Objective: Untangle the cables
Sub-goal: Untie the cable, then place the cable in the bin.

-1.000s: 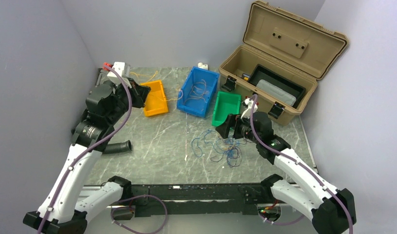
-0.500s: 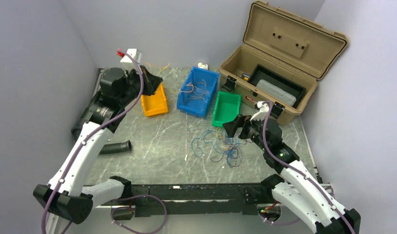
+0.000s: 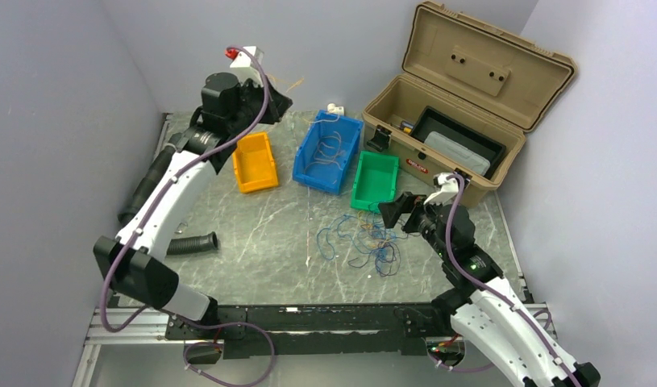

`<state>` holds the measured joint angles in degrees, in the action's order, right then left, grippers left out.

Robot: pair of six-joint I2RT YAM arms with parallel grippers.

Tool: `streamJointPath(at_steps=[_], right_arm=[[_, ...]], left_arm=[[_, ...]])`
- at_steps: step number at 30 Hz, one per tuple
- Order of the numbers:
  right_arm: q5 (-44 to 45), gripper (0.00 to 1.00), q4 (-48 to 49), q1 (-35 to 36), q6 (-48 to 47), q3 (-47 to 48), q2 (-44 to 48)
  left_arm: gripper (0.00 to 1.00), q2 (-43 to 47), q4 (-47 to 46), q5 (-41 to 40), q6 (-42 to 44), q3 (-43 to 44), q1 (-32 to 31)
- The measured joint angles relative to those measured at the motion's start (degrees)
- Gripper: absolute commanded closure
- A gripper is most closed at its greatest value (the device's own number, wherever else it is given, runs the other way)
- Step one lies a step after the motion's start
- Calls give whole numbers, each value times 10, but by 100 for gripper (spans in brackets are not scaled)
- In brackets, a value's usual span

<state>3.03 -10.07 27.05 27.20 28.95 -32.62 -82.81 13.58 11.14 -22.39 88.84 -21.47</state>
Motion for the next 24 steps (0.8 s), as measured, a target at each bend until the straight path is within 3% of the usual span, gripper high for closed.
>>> streamJointPath(at_steps=[10,24], right_arm=[[33,5,-6,0,-1,0,20],[45,4,-12,0,-7,0,20]], left_arm=[[100,-101,-89,36,-90,20,-11],[100,-248,-423,50,-350,-44,-12]])
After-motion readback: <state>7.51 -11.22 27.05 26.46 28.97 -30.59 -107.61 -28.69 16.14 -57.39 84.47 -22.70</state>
